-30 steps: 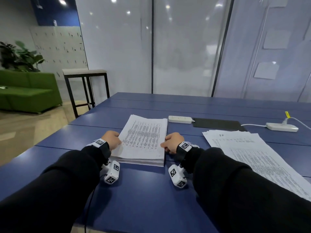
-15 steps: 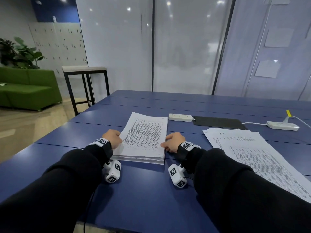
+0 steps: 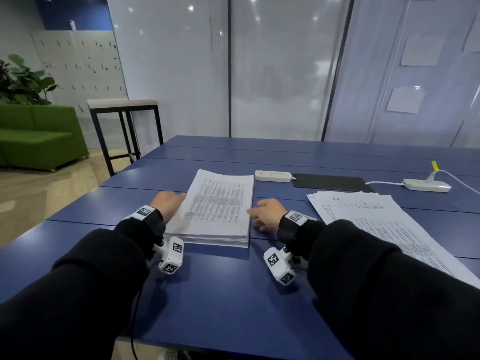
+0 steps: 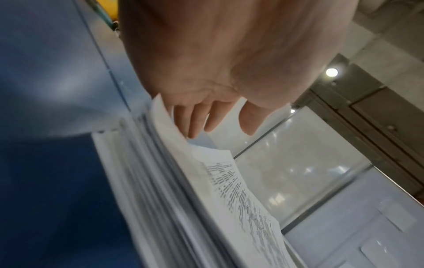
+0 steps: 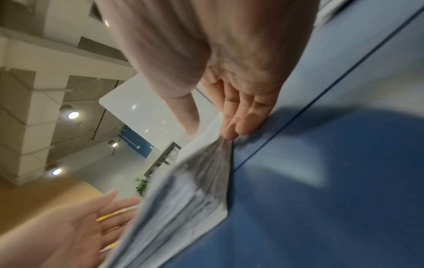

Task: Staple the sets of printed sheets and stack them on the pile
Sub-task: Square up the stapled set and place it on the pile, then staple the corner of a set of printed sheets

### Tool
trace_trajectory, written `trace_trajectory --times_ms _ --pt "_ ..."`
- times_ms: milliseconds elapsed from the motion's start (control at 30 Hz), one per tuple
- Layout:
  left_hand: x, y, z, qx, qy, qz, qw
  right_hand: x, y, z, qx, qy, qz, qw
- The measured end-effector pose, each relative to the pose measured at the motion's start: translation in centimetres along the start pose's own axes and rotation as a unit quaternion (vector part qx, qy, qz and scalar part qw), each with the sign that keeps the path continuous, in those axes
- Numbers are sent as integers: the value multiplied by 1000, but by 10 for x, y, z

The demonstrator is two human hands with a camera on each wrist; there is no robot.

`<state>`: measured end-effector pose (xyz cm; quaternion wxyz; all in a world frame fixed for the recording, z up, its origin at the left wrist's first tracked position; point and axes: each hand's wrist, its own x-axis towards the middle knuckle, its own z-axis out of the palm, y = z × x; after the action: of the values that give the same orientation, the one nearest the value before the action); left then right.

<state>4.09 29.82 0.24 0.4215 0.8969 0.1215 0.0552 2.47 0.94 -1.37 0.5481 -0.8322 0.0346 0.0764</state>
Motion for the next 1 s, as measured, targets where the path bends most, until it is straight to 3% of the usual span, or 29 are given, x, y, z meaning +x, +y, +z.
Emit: trace_trajectory --times_ms 67,133,233,333,433,533,667,800,1000 --pt "-10 16 0 13 33 70 997 -25 -3 -22 70 26 -38 996" --pt "-33 46 6 3 27 146 989 -54 -5 -55 116 50 -84 988" --pt "-81 102 33 -27 -90 237 967 -88 4 -116 144 128 -102 976" --pt "-121 147 80 10 -200 326 924 -106 32 -169 128 203 -57 969" --pt "-147 175 135 116 -252 406 871 -119 68 -194 141 192 24 971" --pt "-160 189 179 187 -277 419 844 -131 98 -192 170 138 38 975" --pt "-155 189 206 238 -292 396 837 -142 111 -174 150 42 14 988" --pt "-146 181 195 268 -291 404 825 -131 99 -170 70 46 4 996" --pt "-144 154 169 322 -280 409 807 -110 88 -156 -11 -19 -24 999"
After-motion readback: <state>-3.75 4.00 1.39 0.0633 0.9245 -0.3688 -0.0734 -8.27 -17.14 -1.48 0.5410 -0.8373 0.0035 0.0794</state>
